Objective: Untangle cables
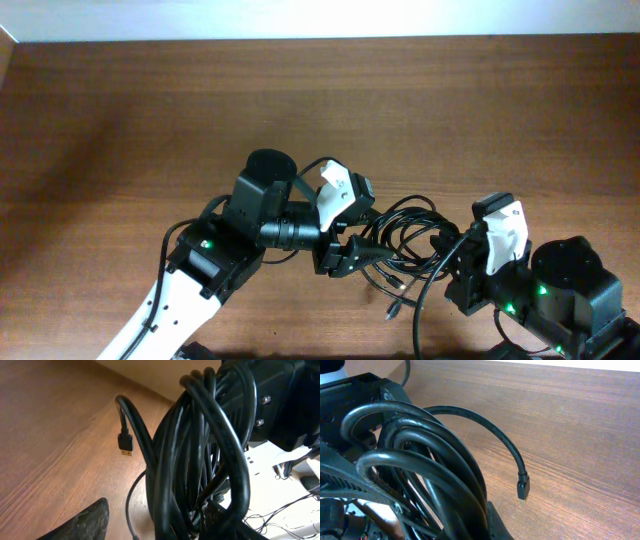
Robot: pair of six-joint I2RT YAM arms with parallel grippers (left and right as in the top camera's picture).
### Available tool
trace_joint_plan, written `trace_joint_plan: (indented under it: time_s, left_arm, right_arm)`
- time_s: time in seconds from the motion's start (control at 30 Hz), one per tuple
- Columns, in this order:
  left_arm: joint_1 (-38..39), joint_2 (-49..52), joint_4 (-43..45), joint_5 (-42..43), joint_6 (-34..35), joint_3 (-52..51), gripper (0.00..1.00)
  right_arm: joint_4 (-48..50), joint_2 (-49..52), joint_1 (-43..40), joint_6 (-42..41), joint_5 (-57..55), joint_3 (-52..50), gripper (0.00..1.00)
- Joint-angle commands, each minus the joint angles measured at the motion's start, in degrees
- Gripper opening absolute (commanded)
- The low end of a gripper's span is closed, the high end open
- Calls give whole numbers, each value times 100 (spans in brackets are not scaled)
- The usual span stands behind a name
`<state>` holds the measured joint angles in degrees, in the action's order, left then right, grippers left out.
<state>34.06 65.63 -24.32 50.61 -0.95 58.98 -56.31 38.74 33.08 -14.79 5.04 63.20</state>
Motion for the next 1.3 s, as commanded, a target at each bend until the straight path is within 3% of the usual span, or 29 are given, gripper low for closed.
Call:
trace_joint_plan:
  time_s: [0.0, 0.2, 0.3, 0.47, 0.63, 0.7, 0.87, 1.1, 1.13, 1.17, 1.27]
  left_arm:
    - [-9, -72, -17, -116, 98, 22, 59]
    - [-9, -72, -236, -361, 98, 22, 50]
    - [-9, -72, -275, -922, 114, 22, 44]
    - [-7, -70, -238, -1036, 481, 22, 56]
    - [-4, -70, -105, -1172, 566, 22, 57]
    - [-4, -70, -313, -1808, 608, 22, 44]
    - [-2, 35, -57, -1770, 1478, 22, 58]
    - [254, 109, 282, -1810, 1478, 20, 71]
    - [254, 109, 284, -1805, 1480, 20, 67]
    - [254, 109, 289, -1731, 1480, 20, 54]
    - [254, 107, 291, -1670, 1355, 20, 33]
  right_arm:
    - [92, -28, -11, -24, 133, 76, 4]
    - [208, -31, -9, -24, 35, 79, 4]
    - [219, -31, -9, -26, 79, 79, 4]
    - [498, -28, -9, 125, 614, 76, 4]
    - [527, -31, -9, 127, 743, 79, 4]
    - [581, -31, -9, 127, 769, 79, 4]
    - [885, -28, -9, 146, 1241, 76, 4]
    - [990, -28, -9, 221, 1471, 76, 4]
    - [992, -28, -9, 249, 1510, 76, 4]
    - [990, -28, -9, 249, 1510, 76, 4]
    - [984, -28, -9, 249, 1510, 76, 4]
